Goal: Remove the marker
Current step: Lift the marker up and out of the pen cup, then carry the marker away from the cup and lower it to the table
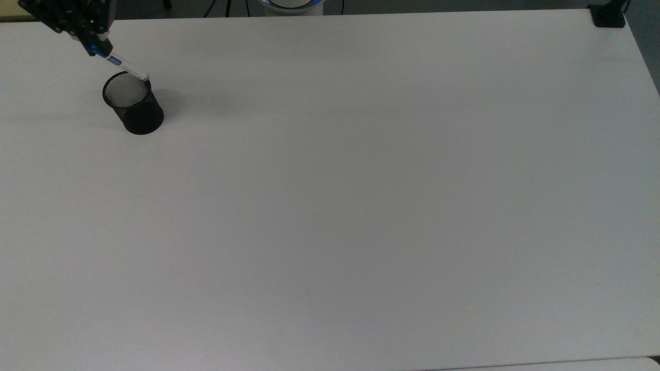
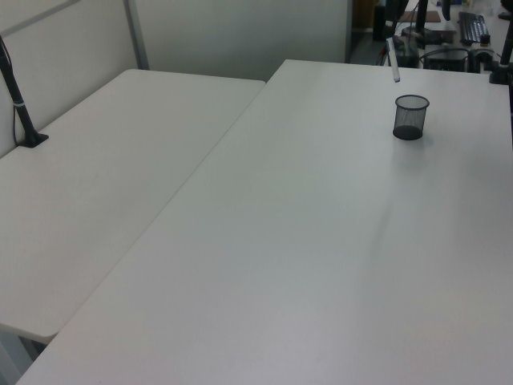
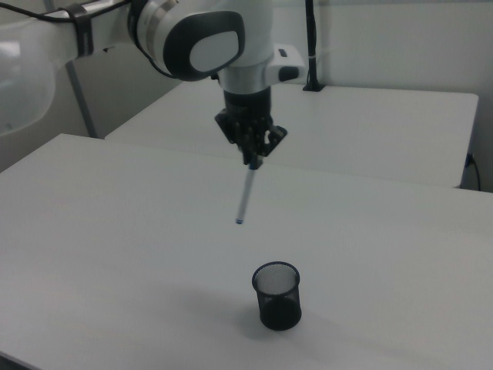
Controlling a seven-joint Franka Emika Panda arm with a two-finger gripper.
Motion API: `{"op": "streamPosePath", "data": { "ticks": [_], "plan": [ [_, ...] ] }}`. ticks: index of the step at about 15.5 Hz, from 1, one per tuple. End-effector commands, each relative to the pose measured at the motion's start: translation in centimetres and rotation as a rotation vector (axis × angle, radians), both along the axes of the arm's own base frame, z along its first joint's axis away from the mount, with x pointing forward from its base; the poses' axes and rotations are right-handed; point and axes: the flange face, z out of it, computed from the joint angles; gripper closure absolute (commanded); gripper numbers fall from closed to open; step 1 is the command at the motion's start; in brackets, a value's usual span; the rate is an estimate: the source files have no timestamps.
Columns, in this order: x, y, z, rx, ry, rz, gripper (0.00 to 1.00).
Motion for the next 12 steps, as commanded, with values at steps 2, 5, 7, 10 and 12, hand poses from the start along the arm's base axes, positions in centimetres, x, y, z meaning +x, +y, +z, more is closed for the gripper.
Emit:
{"op": "streamPosePath", "data": {
  "ticks": [2,5,7,10,12],
  "plan": [
    [2.3,8.9,-3.5,0.076,0.144,0.111,0.81],
    [3.6,13.1,-6.4,0.095,0.235,0.117,0.81],
    [4.1,15.9,-8.4,0.094,0.281,0.153,0.81],
    [5.7,21.1,-13.5,0.069,0.369,0.206,0.81],
    [6.6,22.9,-16.4,0.007,0.401,0.217,0.81]
  ]
}}
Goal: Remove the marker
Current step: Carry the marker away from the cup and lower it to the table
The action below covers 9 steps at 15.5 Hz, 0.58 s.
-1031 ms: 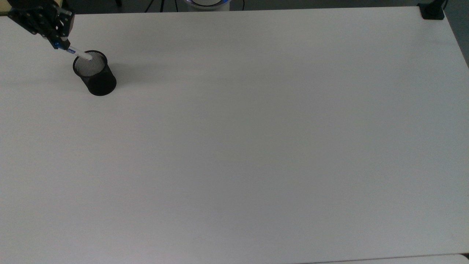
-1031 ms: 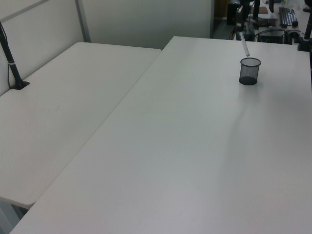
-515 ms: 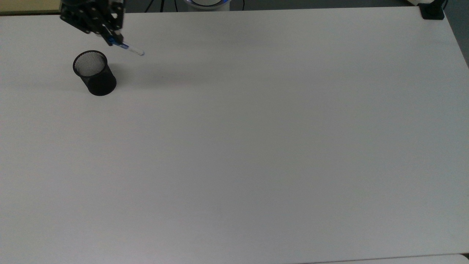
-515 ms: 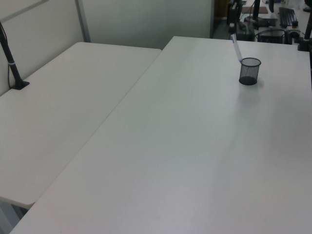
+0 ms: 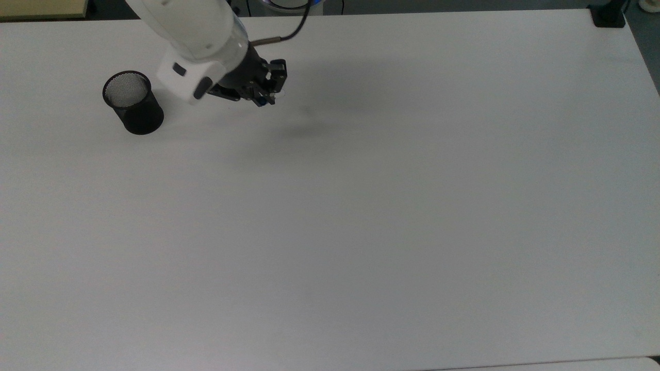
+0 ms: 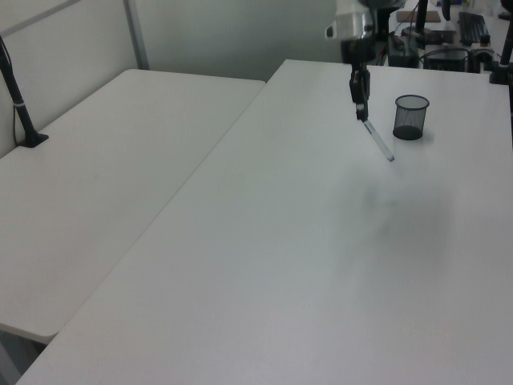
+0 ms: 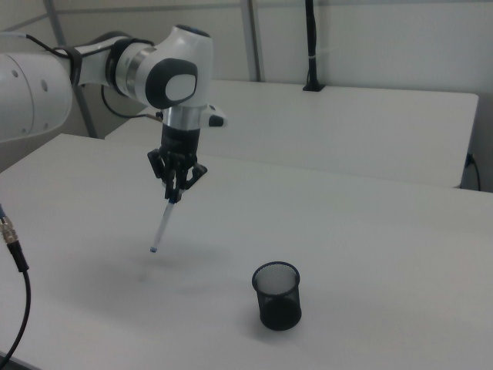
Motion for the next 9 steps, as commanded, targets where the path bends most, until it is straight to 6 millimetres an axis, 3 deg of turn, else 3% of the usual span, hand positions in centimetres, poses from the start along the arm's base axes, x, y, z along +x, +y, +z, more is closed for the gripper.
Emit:
{"op": "streamPosePath", "data": {
  "ticks": [1,5,9],
  "plan": [
    [1.2,3.2,-4.0,-0.076,0.040,0.026,0.81],
    [2.4,6.4,-8.7,-0.150,0.053,0.038,0.81],
    [2.8,7.5,-11.7,-0.178,0.021,0.025,0.79]
  ]
}}
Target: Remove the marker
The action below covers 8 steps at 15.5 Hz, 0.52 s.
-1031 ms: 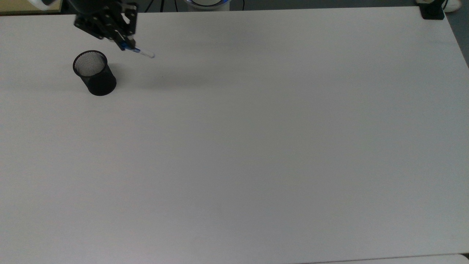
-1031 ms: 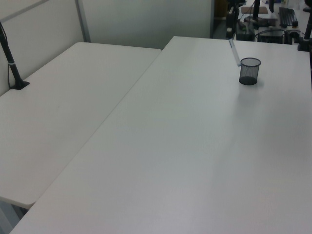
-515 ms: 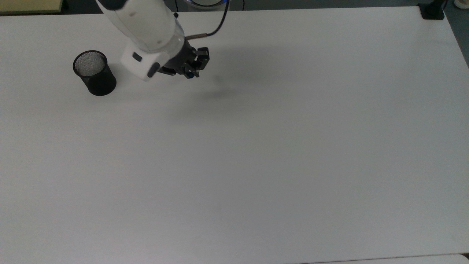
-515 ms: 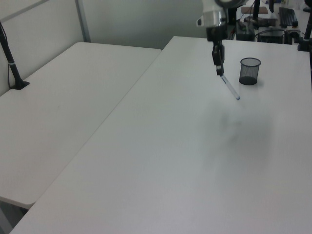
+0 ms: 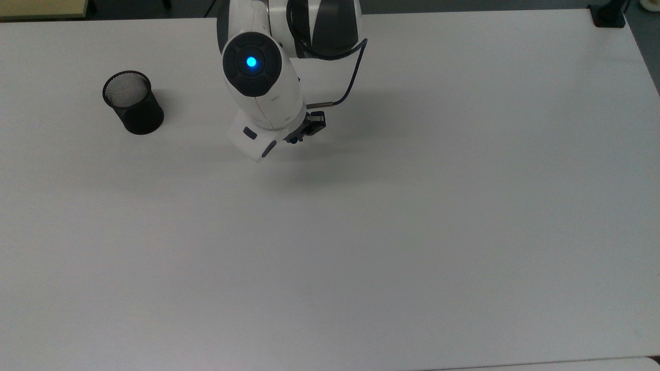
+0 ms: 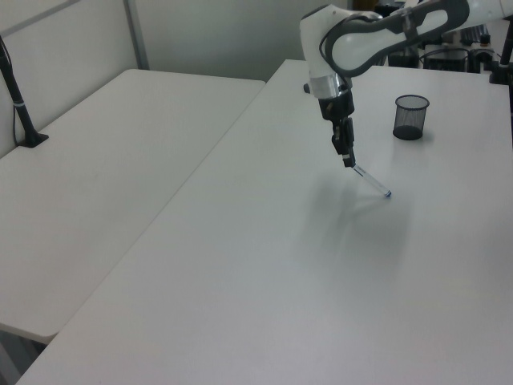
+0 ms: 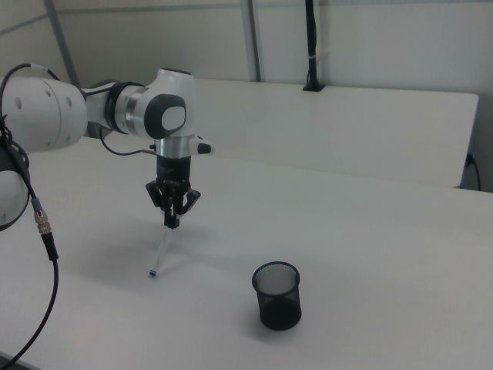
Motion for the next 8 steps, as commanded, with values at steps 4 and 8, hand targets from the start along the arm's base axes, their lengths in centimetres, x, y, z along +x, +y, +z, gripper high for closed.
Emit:
{"op": "streamPosePath", "data": {
  "ticks": [4,8],
  "plan": [
    [1.0,0.6,-3.7,-0.047,-0.068,-0.051,0.57],
    [0.9,0.6,-2.0,-0.072,-0.079,-0.086,0.23]
  ]
}}
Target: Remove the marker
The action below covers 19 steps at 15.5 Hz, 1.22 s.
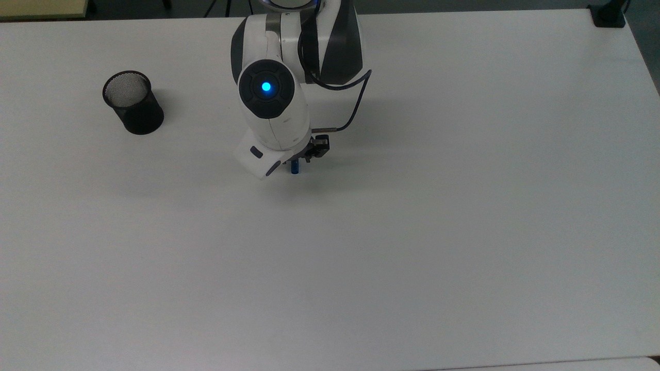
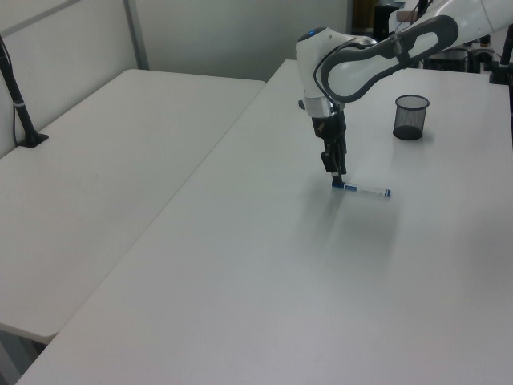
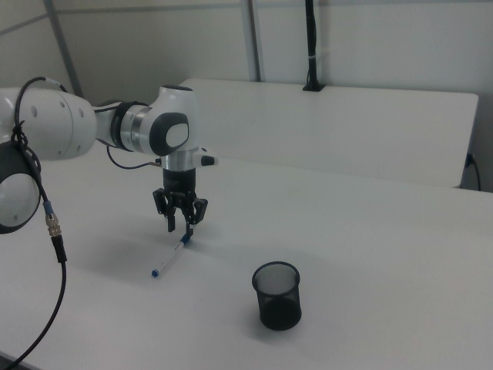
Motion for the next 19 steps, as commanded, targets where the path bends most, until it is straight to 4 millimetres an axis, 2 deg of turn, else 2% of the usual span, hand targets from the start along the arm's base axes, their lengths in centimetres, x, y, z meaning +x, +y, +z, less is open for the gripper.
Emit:
{"op": "streamPosePath", "data": {
  "ticks": [1,2,6,9,14,19],
  "plan": [
    [-0.6,0.1,3.9,-0.048,-0.041,-0.050,0.08],
    [-1.0,-0.1,5.9,-0.061,-0.051,-0.067,0.00],
    [-3.5,-1.9,14.0,-0.081,-0.074,-0.092,0.00],
    [-5.3,-3.1,17.9,-0.106,-0.083,-0.123,0.00],
    [-6.6,-5.7,21.2,-0.137,-0.130,-0.217,0.00],
    [-6.6,-6.3,21.6,-0.147,-0.138,-0.288,0.00]
  ]
}}
